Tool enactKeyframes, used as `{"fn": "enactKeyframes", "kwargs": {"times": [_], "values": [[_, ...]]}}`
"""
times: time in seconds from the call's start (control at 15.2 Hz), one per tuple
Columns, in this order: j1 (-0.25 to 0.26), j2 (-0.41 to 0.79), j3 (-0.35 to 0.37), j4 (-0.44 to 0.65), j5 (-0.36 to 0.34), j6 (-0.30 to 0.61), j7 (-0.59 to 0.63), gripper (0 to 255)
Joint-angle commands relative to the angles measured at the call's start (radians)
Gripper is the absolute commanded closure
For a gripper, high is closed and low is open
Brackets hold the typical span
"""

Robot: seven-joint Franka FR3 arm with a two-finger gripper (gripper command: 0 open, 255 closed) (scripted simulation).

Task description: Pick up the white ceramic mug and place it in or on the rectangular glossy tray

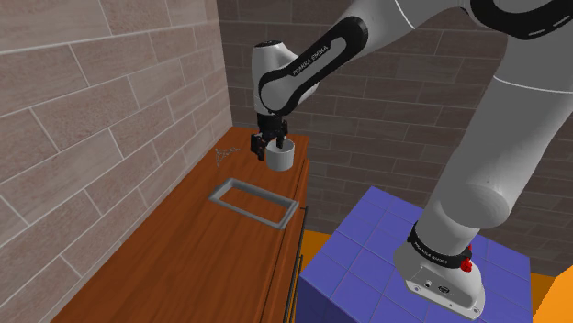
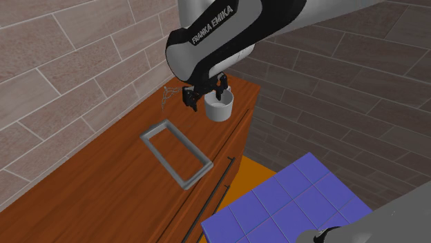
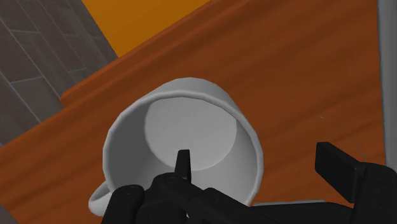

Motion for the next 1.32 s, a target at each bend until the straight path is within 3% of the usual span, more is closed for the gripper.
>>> {"fn": "enactKeyframes", "kwargs": {"times": [0.0, 0.59, 0.66, 1.25], "values": [[0.0, 0.019, 0.0, -0.009, -0.005, 0.028, 0.004, 0], [-0.001, 0.033, -0.001, -0.015, -0.009, 0.048, 0.007, 0], [-0.001, 0.033, -0.001, -0.015, -0.009, 0.048, 0.007, 255], [-0.001, 0.033, -0.001, -0.015, -0.009, 0.049, 0.007, 255]]}}
